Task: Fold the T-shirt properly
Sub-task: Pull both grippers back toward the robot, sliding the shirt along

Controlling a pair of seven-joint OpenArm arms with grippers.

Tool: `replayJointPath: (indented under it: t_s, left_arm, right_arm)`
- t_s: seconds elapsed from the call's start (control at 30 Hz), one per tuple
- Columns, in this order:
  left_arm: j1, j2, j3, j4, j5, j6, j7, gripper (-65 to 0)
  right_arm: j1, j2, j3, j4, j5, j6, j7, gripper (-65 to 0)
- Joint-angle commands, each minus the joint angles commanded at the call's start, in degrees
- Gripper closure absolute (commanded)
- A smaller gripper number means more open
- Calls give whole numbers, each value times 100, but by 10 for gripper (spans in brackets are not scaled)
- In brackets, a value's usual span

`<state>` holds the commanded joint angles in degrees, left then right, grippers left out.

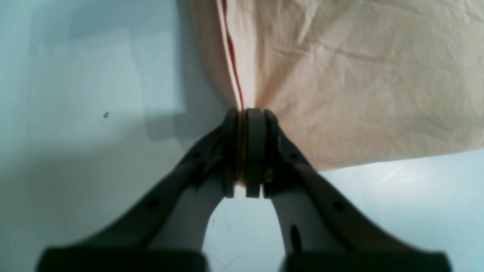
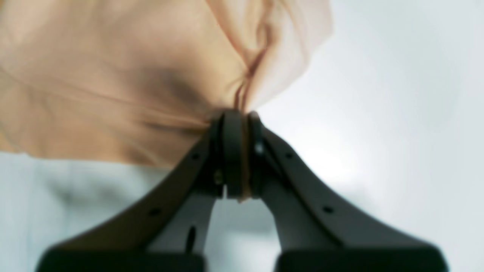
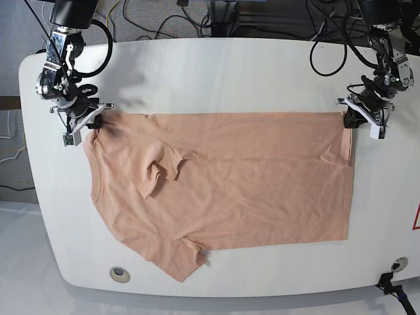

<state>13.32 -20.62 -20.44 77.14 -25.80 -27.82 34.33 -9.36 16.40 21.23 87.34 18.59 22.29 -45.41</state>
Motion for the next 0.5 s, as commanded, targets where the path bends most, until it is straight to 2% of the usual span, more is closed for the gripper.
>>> replayJointPath:
  t_s: [0.07,0.13,0.27,0.5]
  left_arm:
    - [141,-9,-18,167,0,-9,0,0]
    - [440,-18,-18,404,0,-9,0,0]
    - [1055,-18,-18,958,0,-9,0,0]
    - [2057,-123,-35,1565,0,-9,0,0]
  right_arm:
    - [-299,-62,0,378,0,-18,-79,0]
    - [-554,-264,9,730,-18,-26,-264,0]
    - [-1116,-536,352,1336,-35,-18,-440,0]
    - [-1934,-492,431,1732,-26,0,-440,0]
